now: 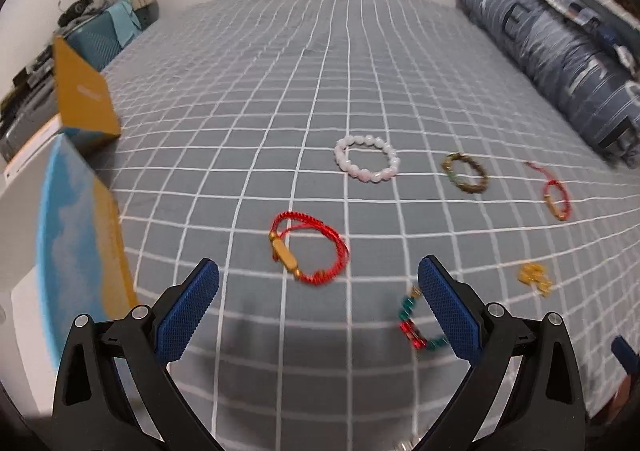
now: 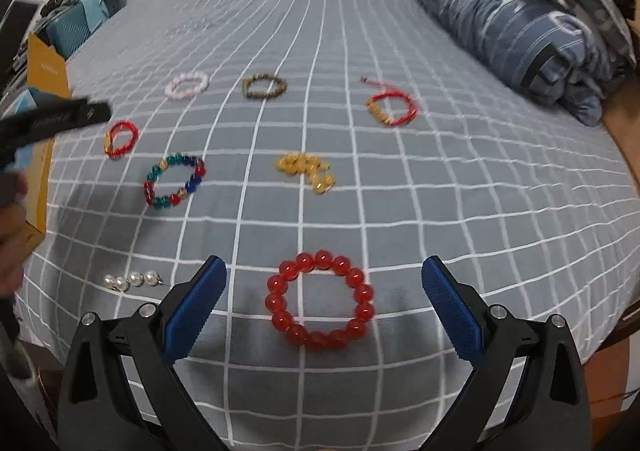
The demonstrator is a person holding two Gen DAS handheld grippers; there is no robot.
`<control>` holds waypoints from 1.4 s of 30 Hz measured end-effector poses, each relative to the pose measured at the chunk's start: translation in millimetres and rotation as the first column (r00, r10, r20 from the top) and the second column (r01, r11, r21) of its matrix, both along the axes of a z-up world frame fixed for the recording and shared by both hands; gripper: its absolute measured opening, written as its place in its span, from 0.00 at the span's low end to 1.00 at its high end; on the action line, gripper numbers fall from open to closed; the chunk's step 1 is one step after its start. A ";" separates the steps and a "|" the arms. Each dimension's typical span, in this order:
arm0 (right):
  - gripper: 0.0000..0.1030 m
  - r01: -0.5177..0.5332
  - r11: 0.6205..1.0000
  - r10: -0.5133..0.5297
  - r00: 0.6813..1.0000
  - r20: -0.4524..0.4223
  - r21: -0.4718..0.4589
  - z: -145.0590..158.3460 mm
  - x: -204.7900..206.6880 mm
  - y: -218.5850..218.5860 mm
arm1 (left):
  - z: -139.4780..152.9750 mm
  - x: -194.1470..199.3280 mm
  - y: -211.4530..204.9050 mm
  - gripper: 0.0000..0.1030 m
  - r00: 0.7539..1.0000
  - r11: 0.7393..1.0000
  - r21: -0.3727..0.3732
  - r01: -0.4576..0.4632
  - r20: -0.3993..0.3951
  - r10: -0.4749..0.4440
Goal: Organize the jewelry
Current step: 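Grasp the red cord bracelet with left tool while right tool grasps red bead bracelet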
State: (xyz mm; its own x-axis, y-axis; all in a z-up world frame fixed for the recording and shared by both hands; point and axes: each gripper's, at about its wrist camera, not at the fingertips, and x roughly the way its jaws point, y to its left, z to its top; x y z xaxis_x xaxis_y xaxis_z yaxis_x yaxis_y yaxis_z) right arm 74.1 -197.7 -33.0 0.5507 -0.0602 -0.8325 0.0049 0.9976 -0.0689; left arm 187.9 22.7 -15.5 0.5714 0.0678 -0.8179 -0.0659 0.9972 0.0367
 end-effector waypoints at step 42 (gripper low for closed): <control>0.12 -0.028 0.999 0.028 1.000 0.007 0.045 -37.8 -2.0 2.3 | -47.1 24.0 11.2 0.08 0.998 0.998 -0.057 0.022 -0.057 -0.025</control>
State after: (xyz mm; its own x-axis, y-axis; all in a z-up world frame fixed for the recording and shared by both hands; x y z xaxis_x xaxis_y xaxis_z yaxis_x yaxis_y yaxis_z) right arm 72.1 -195.4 -70.8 0.5573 -0.0073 -0.8303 -0.0226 0.9995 -0.0240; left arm 211.9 33.9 -62.7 0.5242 0.0077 -0.8516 -0.0416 0.9990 -0.0166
